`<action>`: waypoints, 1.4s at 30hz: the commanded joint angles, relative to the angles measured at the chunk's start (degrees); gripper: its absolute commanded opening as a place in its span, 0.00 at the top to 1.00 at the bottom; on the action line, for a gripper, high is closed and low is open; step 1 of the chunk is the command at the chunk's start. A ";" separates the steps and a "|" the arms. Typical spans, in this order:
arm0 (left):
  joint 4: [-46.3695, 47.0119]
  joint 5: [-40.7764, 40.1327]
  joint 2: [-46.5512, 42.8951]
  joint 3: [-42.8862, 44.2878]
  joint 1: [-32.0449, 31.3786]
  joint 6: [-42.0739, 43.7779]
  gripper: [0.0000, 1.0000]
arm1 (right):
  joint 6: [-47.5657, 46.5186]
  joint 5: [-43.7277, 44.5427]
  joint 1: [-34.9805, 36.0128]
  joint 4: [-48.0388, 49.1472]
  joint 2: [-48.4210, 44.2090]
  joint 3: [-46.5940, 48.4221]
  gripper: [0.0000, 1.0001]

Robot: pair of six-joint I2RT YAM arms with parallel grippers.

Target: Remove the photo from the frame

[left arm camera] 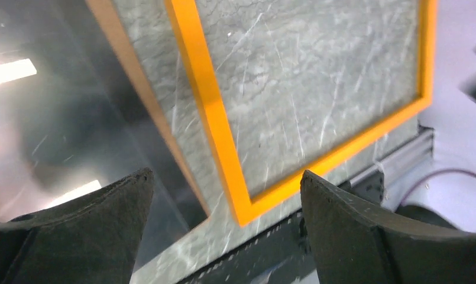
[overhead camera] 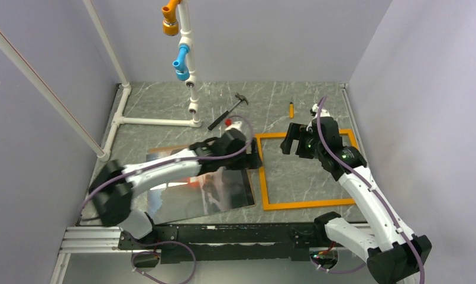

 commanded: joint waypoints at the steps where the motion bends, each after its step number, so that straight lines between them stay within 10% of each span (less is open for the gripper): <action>1: 2.98 3.59 -16.33 -11.37 4.39 7.18 0.04 | -1.58 -12.47 -0.03 8.69 2.69 -3.88 0.03; 9: -10.30 6.30 -40.37 -25.56 24.41 18.84 0.01 | 0.99 -29.00 4.34 23.55 16.75 -6.10 0.23; 21: -16.34 5.83 -41.99 -31.08 62.30 22.98 0.01 | 2.94 -31.58 15.58 34.29 32.31 -3.82 0.08; 27: -8.87 -0.71 -41.87 -33.58 70.05 24.74 0.01 | -2.50 -21.29 15.57 26.21 33.53 -0.98 0.00; 42: -3.93 24.02 -19.98 -30.82 82.53 41.79 0.01 | -4.64 -19.49 15.56 27.64 37.47 0.06 0.00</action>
